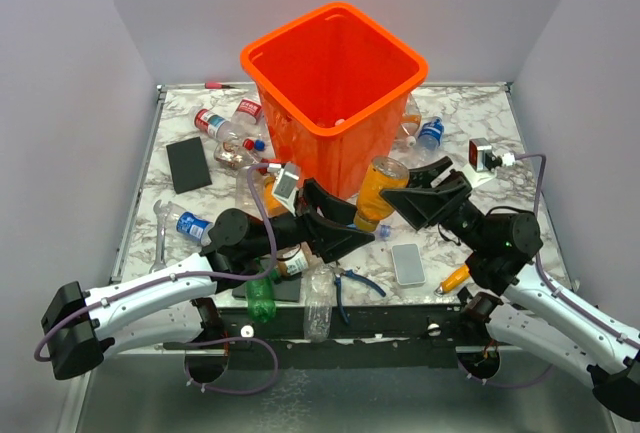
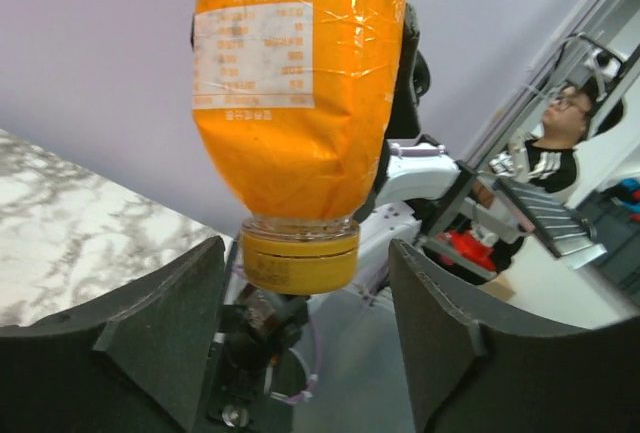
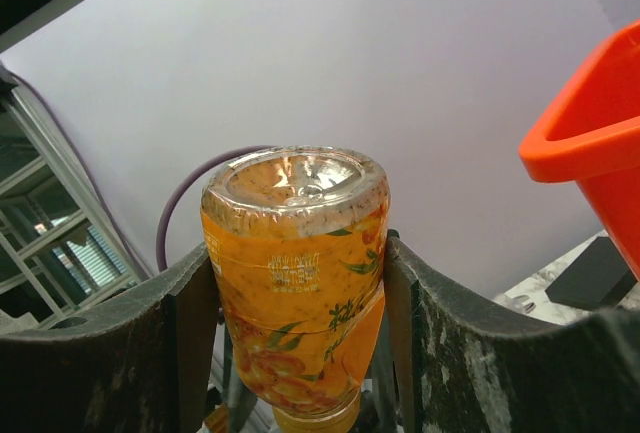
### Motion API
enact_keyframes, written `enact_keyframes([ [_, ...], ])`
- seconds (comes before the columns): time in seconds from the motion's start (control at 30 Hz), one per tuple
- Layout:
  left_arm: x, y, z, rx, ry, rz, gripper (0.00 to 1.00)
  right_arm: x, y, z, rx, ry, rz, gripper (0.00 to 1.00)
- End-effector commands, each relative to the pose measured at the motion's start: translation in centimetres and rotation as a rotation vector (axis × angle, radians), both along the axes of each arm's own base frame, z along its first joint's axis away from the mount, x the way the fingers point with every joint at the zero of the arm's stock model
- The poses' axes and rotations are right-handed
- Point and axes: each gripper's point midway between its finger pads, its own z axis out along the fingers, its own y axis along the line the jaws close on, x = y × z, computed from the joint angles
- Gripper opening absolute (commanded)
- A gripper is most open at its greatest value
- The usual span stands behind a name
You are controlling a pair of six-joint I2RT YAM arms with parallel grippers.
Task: Put the plastic bottles in the bin
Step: Pick up the plastic bottle from the corner of the board.
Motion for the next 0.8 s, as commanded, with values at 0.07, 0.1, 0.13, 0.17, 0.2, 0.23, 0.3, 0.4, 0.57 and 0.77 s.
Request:
enact_keyframes([
  [0.07,0.7,0.4,2.1,-0.054,-0.041,0.063,0.49,-1.4,-0.2,1.3,0.033,-0.046,0.042,0.38],
  [0.1,0.7,0.5,2.1,-0.054,-0.042,0.065,0.47,-1.3,-0.2,1.2,0.03,-0.045,0.042,0.38],
  [0.13,0.7,0.5,2.1,-0.055,-0.043,0.063,0.45,-1.3,-0.2,1.0,0.027,-0.042,0.039,0.38],
  [0.17,0.6,0.5,2.2,-0.056,-0.045,0.06,0.42,-1.3,-0.2,0.9,0.02,-0.039,0.04,0.38],
  [0.2,0.6,0.4,2.3,-0.056,-0.044,0.058,0.41,-1.3,-0.1,0.7,0.013,-0.037,0.04,0.38],
  [0.23,0.6,0.4,2.3,-0.056,-0.045,0.057,0.44,-1.2,0.0,0.5,0.007,-0.036,0.041,0.38],
  [0.3,0.6,0.4,2.3,-0.056,-0.039,0.057,0.67,-1.2,0.1,0.2,-0.003,-0.033,0.042,0.38],
  [0.4,0.8,0.2,2.2,-0.054,-0.028,0.059,0.78,-1.3,0.0,-0.1,-0.007,-0.031,0.046,0.38],
  [0.57,0.8,-0.2,2.1,-0.047,-0.029,0.047,0.58,-1.5,0.1,-0.2,-0.015,-0.033,0.058,0.38],
  [0.77,0.2,-0.7,1.5,-0.025,-0.044,0.009,0.23,-1.7,0.4,-0.4,-0.035,-0.032,0.073,0.39],
])
